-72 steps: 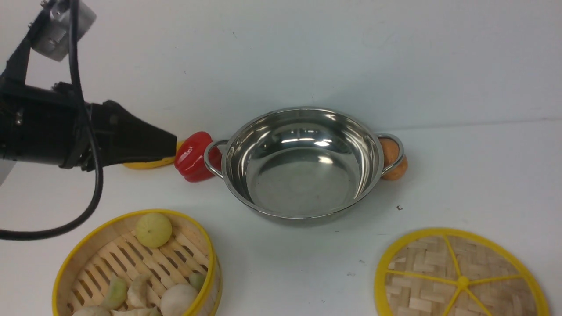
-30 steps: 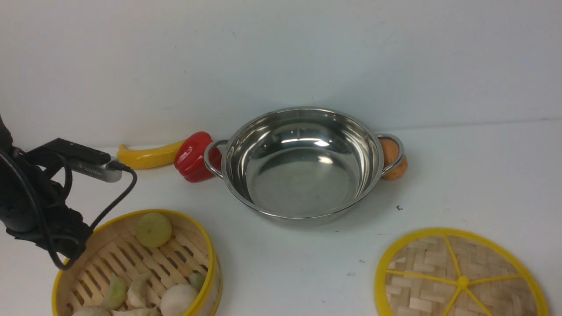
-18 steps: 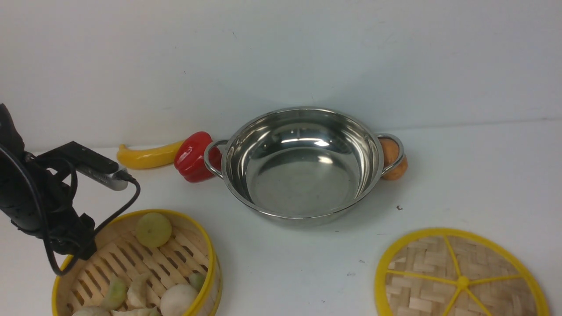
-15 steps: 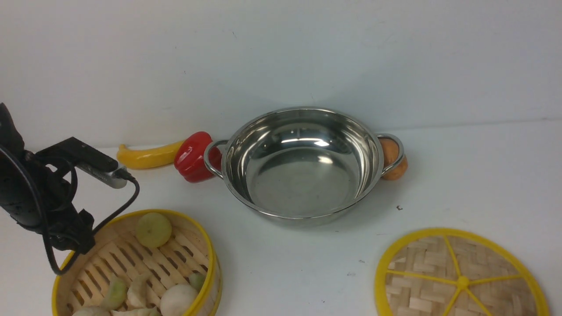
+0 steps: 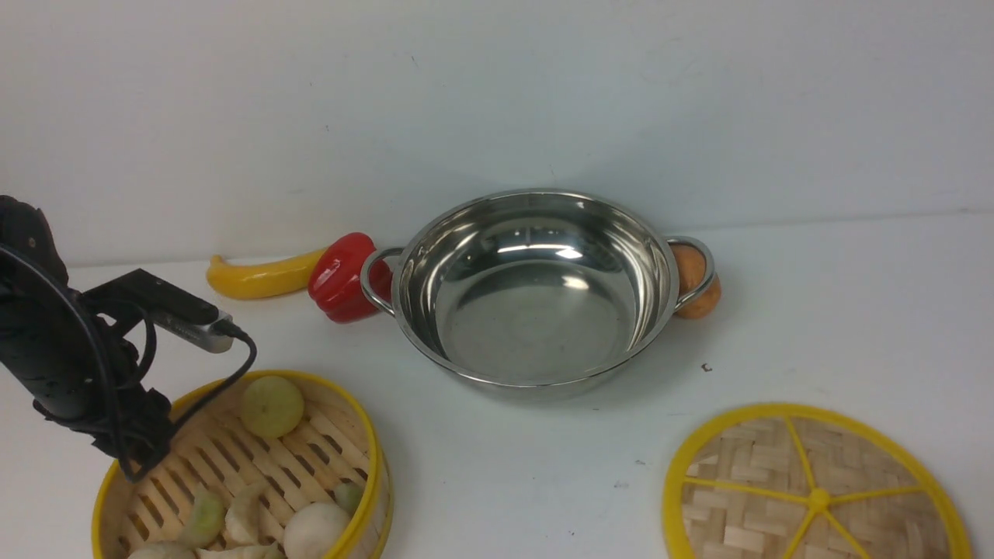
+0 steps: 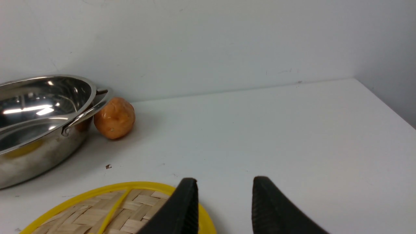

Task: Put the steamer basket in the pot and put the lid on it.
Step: Use the left arm to lift the steamer closest to it

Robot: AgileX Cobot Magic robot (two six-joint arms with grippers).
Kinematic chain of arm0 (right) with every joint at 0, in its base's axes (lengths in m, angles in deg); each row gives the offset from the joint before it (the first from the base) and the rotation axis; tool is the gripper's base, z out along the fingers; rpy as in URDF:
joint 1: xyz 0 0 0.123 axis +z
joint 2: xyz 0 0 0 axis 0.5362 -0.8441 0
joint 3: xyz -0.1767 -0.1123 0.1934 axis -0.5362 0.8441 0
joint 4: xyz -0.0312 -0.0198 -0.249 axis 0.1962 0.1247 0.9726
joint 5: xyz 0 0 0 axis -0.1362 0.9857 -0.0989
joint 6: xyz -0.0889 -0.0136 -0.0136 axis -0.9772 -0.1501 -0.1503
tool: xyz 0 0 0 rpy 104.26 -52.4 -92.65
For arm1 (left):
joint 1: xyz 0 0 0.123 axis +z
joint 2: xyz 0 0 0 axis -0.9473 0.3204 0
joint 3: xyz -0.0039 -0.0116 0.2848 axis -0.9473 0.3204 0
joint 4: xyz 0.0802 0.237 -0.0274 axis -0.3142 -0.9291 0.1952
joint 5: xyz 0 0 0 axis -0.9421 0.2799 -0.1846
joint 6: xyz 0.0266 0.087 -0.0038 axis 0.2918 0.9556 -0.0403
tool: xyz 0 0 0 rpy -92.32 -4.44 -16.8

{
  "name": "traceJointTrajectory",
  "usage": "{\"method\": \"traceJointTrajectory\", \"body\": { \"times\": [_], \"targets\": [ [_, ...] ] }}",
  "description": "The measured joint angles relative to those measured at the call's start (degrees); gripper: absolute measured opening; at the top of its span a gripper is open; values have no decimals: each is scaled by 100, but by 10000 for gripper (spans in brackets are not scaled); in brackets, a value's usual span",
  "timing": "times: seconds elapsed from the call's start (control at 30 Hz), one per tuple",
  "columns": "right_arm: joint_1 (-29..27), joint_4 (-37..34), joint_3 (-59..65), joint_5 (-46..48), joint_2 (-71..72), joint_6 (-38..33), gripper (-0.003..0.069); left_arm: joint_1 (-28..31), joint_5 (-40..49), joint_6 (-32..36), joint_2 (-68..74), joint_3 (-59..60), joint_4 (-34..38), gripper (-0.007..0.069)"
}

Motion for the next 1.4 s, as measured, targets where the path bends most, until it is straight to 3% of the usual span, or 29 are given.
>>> {"method": "traceJointTrajectory", "body": {
  "times": [0.43, 1.4],
  "targets": [
    [0, 0, 0, 0, 0, -19, 249, 0, 155, -614, 288, 0, -189, 405],
    [0, 0, 0, 0, 0, -13, 249, 0, -17, -637, 548, 0, -195, 397]
  ]
}}
